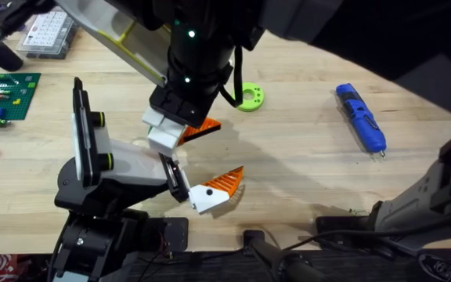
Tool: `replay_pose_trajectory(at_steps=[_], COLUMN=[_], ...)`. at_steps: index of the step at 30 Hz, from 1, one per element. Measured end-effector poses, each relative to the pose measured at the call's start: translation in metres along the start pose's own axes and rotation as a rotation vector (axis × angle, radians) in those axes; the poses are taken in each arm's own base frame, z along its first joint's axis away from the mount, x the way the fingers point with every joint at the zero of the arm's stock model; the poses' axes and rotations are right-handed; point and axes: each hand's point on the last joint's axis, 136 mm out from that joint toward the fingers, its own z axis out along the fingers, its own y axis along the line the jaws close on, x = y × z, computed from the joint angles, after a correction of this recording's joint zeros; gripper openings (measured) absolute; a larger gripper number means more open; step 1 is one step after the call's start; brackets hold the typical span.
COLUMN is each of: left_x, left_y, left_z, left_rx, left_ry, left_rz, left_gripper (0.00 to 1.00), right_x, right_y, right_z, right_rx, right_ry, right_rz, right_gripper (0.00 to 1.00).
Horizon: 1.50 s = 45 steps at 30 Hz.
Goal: Pick up the gripper from the table and insert it into the empty holder that is missing its gripper. Then pick up a screw, insert it into the mounting hole, and use the screwdriver to tighten it. Finally, clean up the table by picking up the vegetable and placing it into the bucket.
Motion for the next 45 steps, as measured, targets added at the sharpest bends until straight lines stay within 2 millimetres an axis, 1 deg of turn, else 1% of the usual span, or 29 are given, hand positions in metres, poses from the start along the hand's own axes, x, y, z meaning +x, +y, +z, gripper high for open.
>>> replay_pose_trajectory(at_steps=[5,13,19,32,35,41,42,43,44,45], left_x=[0.0001,0.0001,0.0,0.0001,0.0001,0.0001,0.0001,0.0001,0.0001,0.0001], left_y=[0.0,0.0,0.0,0.0,0.0,0.0,0.0,0.0,0.0,0.0], left_z=[0.0,0.0,0.0,0.0,0.0,0.0,0.0,0.0,0.0,0.0], left_rx=[0.0,0.0,0.0,0.0,0.0,0.0,0.0,0.0,0.0,0.0], left_ry=[0.0,0.0,0.0,0.0,0.0,0.0,0.0,0.0,0.0,0.0], left_rz=[0.0,0.0,0.0,0.0,0.0,0.0,0.0,0.0,0.0,0.0], left_gripper=[0.988,0.988,0.988,0.988,0.988,0.988,0.988,0.988,0.988,0.988], right_x=[0.0005,-0.0079,-0.0082,-0.0081,-0.0081,-0.0081,-0.0081,-0.0081,-0.0081,-0.0081], right_y=[0.0001,0.0037,0.0068,0.0068,0.0068,0.0068,0.0068,0.0068,0.0067,0.0068], right_z=[0.0,-0.0002,-0.0003,-0.0002,-0.0002,-0.0003,-0.0002,-0.0002,-0.0002,-0.0002], right_rx=[0.0,-0.023,-0.042,-0.042,-0.042,-0.042,-0.042,-0.042,-0.041,-0.042], right_ry=[0.002,-0.033,-0.035,-0.035,-0.035,-0.035,-0.035,-0.035,-0.035,-0.035], right_rz=[0.0,-0.002,-0.002,-0.002,-0.003,-0.003,-0.003,-0.003,-0.006,-0.008], right_gripper=[0.977,0.977,0.977,0.977,0.994,0.996,0.983,0.925,0.842,0.736])
